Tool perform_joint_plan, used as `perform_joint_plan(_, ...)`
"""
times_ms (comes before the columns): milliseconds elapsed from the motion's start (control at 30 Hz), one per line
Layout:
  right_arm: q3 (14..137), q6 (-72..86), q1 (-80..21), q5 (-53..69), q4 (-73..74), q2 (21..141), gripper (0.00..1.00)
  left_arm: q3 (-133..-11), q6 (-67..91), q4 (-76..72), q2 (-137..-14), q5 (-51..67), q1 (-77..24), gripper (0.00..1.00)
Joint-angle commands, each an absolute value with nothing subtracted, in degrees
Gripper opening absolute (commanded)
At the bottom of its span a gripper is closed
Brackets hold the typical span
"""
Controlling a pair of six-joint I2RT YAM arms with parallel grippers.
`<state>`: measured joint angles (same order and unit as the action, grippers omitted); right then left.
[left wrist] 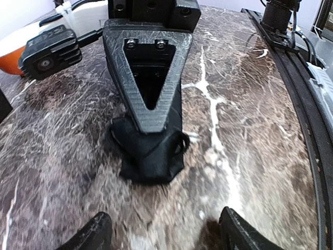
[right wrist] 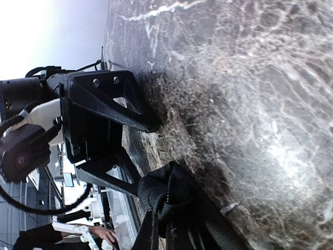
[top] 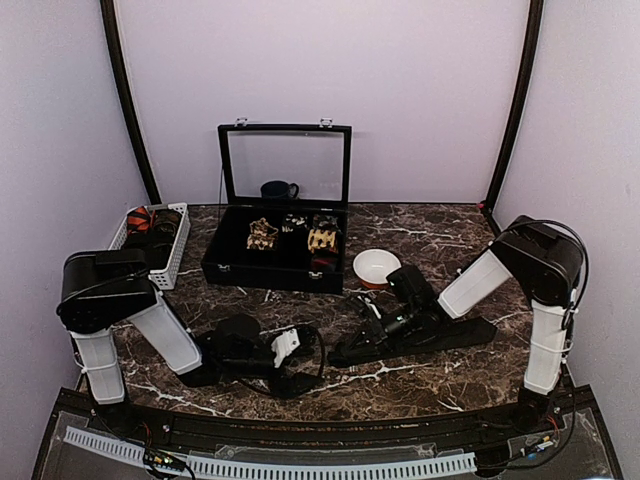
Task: Roll the ties
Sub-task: Roll the tie at the center of the board.
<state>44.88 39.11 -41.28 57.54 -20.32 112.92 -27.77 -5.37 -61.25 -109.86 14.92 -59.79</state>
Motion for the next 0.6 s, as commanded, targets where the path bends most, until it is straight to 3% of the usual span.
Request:
perform_joint_plan(0,41.38,38.66,-41.82,52.89,-26.36,113.40,0.00,-24.66,-5.06,-63.35,-105.60,14.84,-60.10,0.74)
perform_joint_plan(167,39.02,38.66,-41.82,52.89,-29.45,115.43,0.00,-27.61,-7.39,-63.33,-109.28,15.17,-60.96,0.74)
perform_joint_plan(333,42.38,38.66,-41.84,52.89,-17.72,115.58,0.00,-32.04,-9.60,-63.51,-112.27,12.99,-61.49,0.73)
perform_joint_plan(500,45.13,38.66,-41.79,52.89,-10.01,115.29,0.00,-34.68,-11.67,-61.96,-113.21,9.90,-61.70,0.68)
perform_joint_plan(567,45.91,38.66,-41.84,52.89,-8.84,114.99,0.00,-35.51,-12.54,-59.95,-113.60,10.68,-61.65,0.58)
